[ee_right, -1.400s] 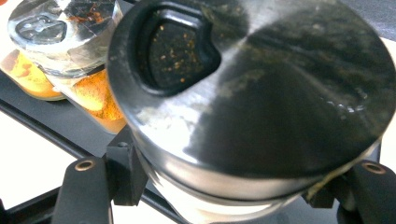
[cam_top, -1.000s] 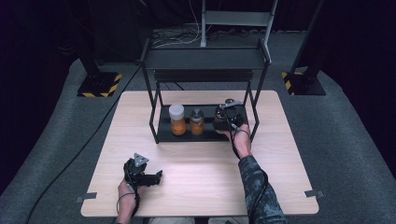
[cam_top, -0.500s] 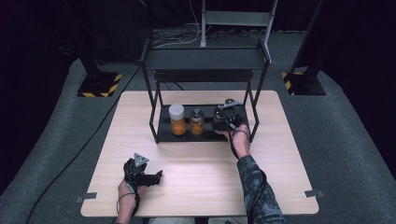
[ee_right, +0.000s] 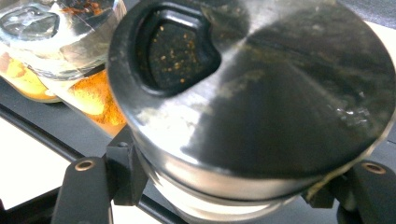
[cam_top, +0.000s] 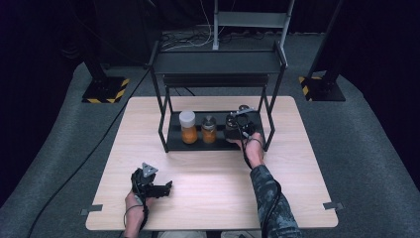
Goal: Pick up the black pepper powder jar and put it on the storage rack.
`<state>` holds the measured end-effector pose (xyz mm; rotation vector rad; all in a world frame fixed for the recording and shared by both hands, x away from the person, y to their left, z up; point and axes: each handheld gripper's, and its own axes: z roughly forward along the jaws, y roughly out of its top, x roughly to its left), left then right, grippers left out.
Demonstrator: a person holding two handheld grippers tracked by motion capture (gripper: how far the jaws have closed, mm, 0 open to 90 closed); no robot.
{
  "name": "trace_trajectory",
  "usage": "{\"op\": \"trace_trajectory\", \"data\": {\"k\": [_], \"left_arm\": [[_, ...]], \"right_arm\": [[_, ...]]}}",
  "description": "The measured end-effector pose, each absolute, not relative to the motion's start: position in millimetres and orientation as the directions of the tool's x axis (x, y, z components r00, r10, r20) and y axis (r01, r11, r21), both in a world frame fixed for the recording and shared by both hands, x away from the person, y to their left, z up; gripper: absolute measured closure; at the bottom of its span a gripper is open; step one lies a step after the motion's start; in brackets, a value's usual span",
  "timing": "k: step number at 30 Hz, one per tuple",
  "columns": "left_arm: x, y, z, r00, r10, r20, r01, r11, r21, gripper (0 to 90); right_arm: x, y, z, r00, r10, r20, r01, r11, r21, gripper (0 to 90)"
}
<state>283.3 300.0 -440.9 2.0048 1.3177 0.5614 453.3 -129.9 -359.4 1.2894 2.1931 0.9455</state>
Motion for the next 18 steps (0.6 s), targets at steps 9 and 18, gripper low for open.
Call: {"op": "trace_trajectory", "data": {"k": [9, 18], "left_arm": [[283.3, 299.9, -440.9, 0.399, 0.917, -0.005, 0.631, -0.27, 0.727, 2.4], [283.4, 300.0, -440.8, 0.399, 0.917, -0.005, 0.631, -0.271, 0.726, 2.4]], "right_arm": [[455.1, -130.0, -362.7, -0.475, 0.88, -0.008, 0.593, 0.328, 0.736, 30.9], [457.5, -128.5, -364.8, -0.474, 0.881, -0.005, 0.597, 0.326, 0.733, 30.9]]}}
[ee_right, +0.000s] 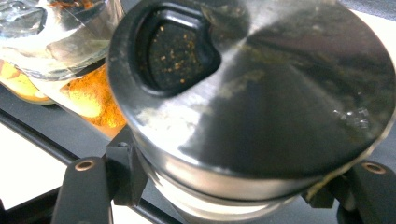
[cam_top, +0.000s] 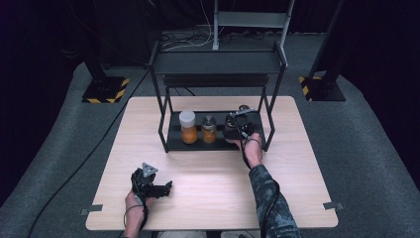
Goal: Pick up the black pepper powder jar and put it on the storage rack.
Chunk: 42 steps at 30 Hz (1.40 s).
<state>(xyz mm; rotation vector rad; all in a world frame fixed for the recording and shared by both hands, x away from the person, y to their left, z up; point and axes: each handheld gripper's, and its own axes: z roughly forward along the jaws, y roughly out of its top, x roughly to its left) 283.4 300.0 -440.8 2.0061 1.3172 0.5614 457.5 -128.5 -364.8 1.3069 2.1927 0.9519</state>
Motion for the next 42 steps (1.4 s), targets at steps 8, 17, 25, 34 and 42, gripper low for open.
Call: {"op": "trace_trajectory", "data": {"k": [8, 17, 25, 34, 42], "left_arm": [[283, 300, -441, 0.4, 0.917, -0.005, 0.631, -0.272, 0.726, 2.4], [283, 300, -441, 0.398, 0.917, -0.006, 0.632, -0.27, 0.727, 2.4], [283, 300, -441, 0.399, 0.917, -0.006, 0.632, -0.27, 0.727, 2.4], [283, 300, -441, 0.399, 0.917, -0.006, 0.632, -0.27, 0.727, 2.4], [283, 300, -441, 0.399, 0.917, -0.006, 0.632, -0.27, 0.727, 2.4]], "right_arm": [[458, -129, -367, -0.471, 0.882, -0.002, 0.596, 0.32, 0.736, 30.9], [457, -129, -369, -0.468, 0.884, -0.001, 0.589, 0.313, 0.745, 30.9], [456, -127, -372, -0.47, 0.883, -0.002, 0.582, 0.311, 0.752, 30.9], [455, -126, -375, -0.47, 0.883, -0.007, 0.574, 0.312, 0.757, 30.9], [456, -126, -378, -0.465, 0.885, 0.0, 0.575, 0.302, 0.76, 30.9]]}}
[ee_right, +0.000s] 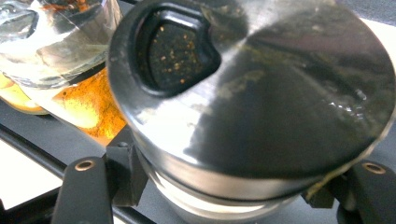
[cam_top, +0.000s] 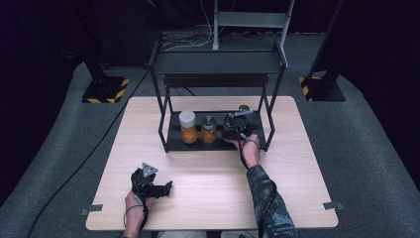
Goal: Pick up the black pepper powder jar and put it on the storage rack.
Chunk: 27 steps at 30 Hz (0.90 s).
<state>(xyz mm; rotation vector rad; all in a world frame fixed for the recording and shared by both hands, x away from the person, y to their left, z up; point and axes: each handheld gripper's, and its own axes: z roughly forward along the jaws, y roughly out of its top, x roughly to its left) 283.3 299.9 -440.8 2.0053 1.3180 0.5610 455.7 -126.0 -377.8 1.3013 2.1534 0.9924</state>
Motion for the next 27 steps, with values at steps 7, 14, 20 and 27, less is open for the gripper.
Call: {"op": "trace_trajectory", "data": {"k": [7, 14, 20, 27], "left_arm": [[283.3, 299.9, -440.9, 0.399, 0.917, -0.006, 0.632, -0.27, 0.727, 2.4], [283.1, 299.7, -440.9, 0.398, 0.917, -0.005, 0.631, -0.27, 0.727, 2.5], [283.2, 299.8, -440.9, 0.398, 0.917, -0.005, 0.632, -0.27, 0.727, 2.4], [283.2, 299.8, -440.8, 0.399, 0.917, -0.005, 0.632, -0.27, 0.727, 2.4]], "right_arm": [[454.6, -127.7, -378.0, -0.462, 0.887, 0.0, 0.569, 0.296, 0.767, 30.9], [453.5, -128.0, -378.1, -0.463, 0.886, -0.002, 0.564, 0.296, 0.771, 30.9], [454.8, -126.8, -379.3, -0.461, 0.887, -0.003, 0.564, 0.296, 0.771, 30.9], [455.4, -125.6, -380.5, -0.46, 0.888, -0.005, 0.563, 0.296, 0.771, 30.9]]}}
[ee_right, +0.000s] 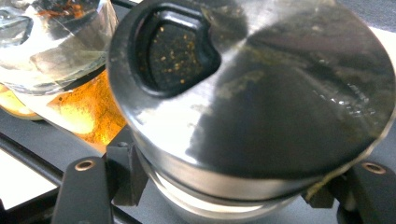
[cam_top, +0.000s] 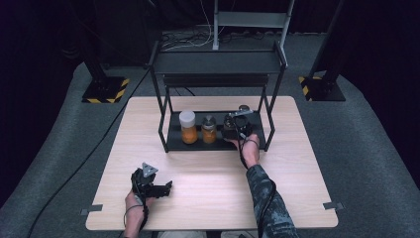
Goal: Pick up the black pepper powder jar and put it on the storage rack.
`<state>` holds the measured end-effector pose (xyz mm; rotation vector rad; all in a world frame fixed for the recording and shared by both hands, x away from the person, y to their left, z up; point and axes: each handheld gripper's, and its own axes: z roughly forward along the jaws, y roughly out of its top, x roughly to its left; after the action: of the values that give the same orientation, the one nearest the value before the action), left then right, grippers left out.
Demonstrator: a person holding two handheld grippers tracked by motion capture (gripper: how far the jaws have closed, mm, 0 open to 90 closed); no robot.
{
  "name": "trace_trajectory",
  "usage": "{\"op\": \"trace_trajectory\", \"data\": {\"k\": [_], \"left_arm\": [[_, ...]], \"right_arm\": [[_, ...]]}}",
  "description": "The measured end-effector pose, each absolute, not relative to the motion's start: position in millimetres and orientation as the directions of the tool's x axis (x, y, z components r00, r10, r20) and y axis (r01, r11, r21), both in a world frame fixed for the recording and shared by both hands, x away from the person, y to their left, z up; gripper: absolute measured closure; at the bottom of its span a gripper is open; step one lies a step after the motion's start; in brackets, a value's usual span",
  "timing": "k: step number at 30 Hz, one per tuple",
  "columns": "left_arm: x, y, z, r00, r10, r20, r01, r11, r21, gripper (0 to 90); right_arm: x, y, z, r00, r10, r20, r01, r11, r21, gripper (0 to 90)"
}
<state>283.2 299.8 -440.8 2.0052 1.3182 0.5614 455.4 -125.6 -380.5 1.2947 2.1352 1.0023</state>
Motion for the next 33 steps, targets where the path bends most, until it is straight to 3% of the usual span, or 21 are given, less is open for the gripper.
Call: {"op": "trace_trajectory", "data": {"k": [33], "left_arm": [[283, 300, -441, 0.398, 0.917, -0.006, 0.632, -0.27, 0.727, 2.5]], "right_arm": [[459, -118, -393, -0.448, 0.894, -0.024, 0.563, 0.303, 0.769, 30.9]]}}
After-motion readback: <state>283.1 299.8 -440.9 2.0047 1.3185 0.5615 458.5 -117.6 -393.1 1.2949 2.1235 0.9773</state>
